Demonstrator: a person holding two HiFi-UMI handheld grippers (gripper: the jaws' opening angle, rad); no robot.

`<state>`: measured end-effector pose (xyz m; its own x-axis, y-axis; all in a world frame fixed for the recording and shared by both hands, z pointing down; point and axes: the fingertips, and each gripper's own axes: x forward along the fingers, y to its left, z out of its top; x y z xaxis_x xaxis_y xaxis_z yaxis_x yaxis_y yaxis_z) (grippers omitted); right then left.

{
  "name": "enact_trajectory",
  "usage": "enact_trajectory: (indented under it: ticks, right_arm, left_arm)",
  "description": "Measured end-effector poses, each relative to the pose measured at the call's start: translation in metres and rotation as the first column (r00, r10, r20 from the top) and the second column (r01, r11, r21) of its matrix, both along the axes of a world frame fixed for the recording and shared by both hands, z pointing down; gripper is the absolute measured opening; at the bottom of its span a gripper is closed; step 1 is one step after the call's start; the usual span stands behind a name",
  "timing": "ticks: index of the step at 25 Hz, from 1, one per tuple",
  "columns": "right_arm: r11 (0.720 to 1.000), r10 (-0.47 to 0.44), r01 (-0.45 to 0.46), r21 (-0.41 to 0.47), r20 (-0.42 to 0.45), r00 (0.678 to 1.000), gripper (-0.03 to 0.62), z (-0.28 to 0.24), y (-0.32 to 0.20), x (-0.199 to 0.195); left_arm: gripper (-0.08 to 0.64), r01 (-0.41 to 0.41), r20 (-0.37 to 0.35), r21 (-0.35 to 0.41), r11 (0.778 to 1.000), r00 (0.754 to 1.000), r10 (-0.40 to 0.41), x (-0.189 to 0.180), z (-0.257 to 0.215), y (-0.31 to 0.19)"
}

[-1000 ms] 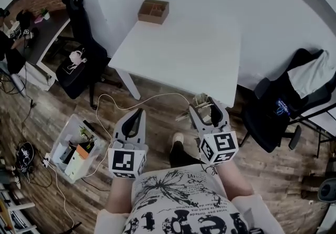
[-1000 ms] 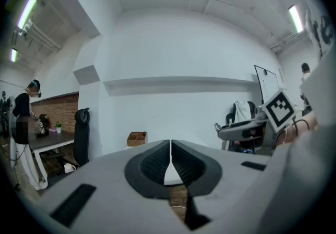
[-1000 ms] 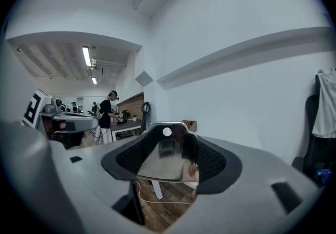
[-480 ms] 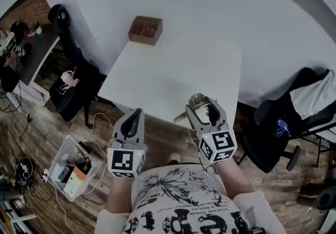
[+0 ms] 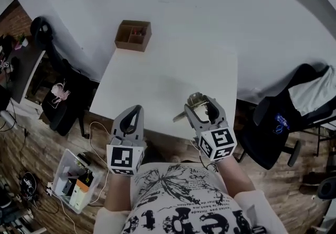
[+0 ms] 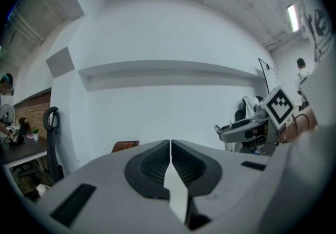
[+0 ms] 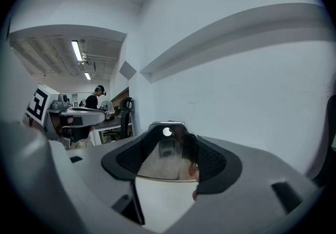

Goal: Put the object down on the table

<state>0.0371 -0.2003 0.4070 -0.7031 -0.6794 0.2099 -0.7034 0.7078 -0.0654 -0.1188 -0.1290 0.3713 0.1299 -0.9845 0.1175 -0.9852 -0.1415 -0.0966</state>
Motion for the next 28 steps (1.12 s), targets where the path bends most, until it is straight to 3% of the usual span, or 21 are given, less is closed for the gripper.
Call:
enact_trajectory:
  ticks: [5, 13, 21, 28]
  right_arm:
    - [0.994, 0.105, -0.106, -0.032, -0.014, 0.994, 0.279, 0.006, -0.039, -0.004]
    - [0.963, 0.257, -0.257, -0.083, -0.019, 0.966, 0.279, 0.02, -0.092, -0.033]
    - [0.929, 0.325, -0.339, -0.152, -0.106, 0.94, 0.279, 0.062, -0.121, -0.072]
    - [0.893, 0.325, -0.374, -0.251, -0.218, 0.92, 0.279, 0.119, -0.146, -0.1]
  left_arm:
    - [0.012, -0.108, 0.028, -0.004, 0.994, 0.994, 0.108, -0.011, 0.003, -0.054]
    - [0.012, -0.271, 0.044, -0.024, 0.962, 0.961, 0.271, -0.039, 0.007, -0.124]
    - [0.012, -0.336, -0.052, -0.041, 0.941, 0.941, 0.334, -0.079, 0.024, -0.166]
    - [0.012, -0.371, -0.127, -0.051, 0.927, 0.923, 0.362, -0.106, 0.037, -0.191]
